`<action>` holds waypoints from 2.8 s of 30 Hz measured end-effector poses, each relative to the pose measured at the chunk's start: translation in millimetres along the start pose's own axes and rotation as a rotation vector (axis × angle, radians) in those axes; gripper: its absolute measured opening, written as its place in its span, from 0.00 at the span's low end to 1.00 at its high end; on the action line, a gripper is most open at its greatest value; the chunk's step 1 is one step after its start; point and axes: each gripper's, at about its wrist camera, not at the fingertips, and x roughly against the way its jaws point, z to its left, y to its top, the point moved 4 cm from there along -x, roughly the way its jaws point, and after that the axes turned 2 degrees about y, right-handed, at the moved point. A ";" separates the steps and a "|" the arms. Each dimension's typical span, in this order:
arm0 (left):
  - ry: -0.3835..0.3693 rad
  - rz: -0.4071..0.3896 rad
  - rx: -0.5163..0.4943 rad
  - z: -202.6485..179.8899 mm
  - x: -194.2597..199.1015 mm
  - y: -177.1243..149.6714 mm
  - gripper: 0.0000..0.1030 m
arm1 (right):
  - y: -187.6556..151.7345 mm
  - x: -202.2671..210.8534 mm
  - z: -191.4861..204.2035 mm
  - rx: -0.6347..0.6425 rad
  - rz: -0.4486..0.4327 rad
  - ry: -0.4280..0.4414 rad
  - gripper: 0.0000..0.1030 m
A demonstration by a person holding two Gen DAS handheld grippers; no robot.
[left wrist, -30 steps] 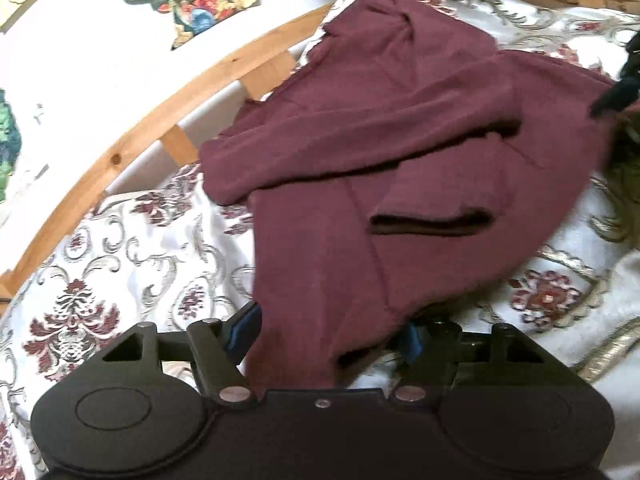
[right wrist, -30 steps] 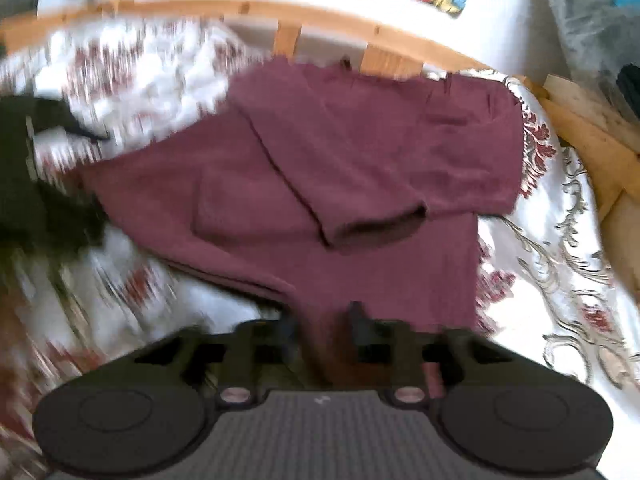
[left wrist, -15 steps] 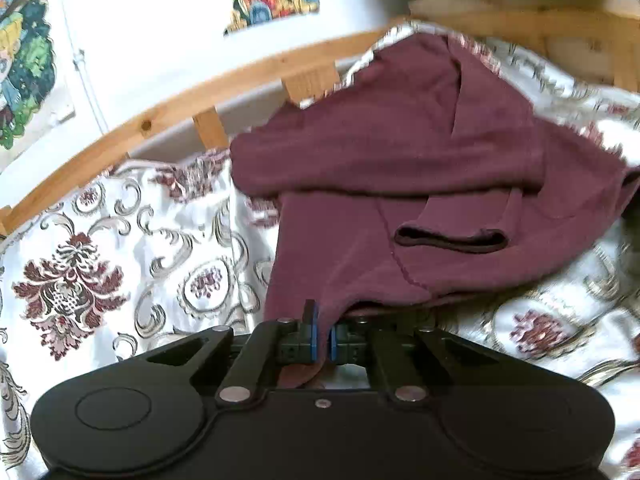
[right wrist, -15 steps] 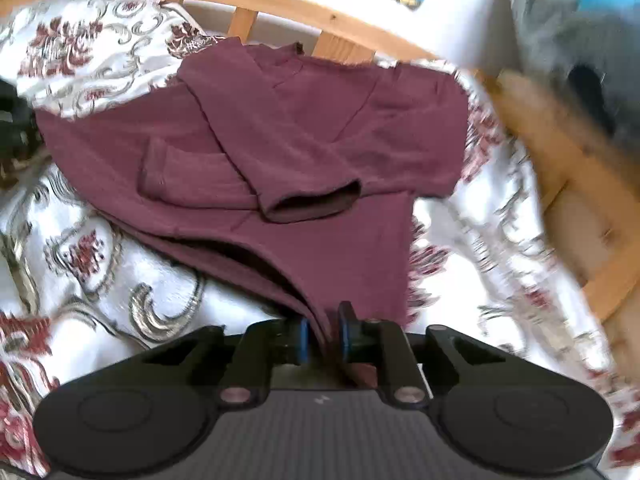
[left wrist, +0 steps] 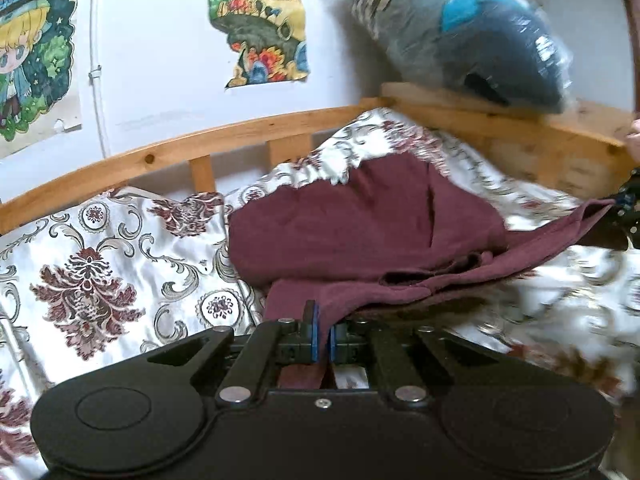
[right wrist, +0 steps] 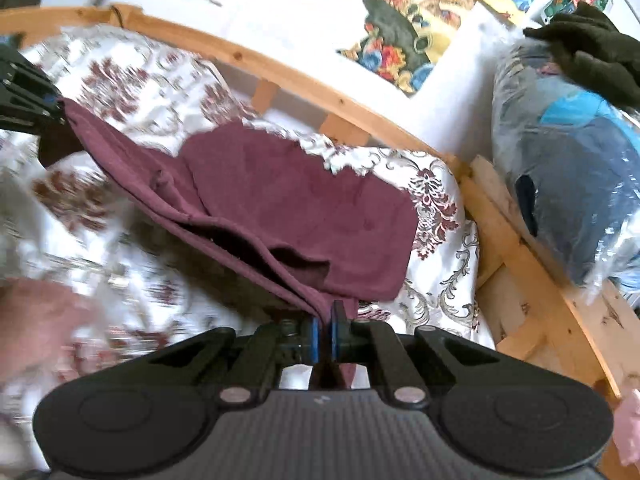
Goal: Fold small clothes
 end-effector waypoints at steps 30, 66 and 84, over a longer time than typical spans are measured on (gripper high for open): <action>0.148 0.232 -0.134 14.7 -206.4 115.8 0.06 | 44.6 -168.6 -73.0 -0.084 -0.100 -0.189 0.07; 0.111 0.373 0.124 77.5 -250.5 41.3 0.68 | 12.1 -233.3 -77.5 -0.280 -0.083 0.045 0.83; 0.218 0.287 0.118 83.8 -264.6 60.3 0.05 | -10.4 -239.6 -125.7 -0.552 -0.059 -0.033 0.08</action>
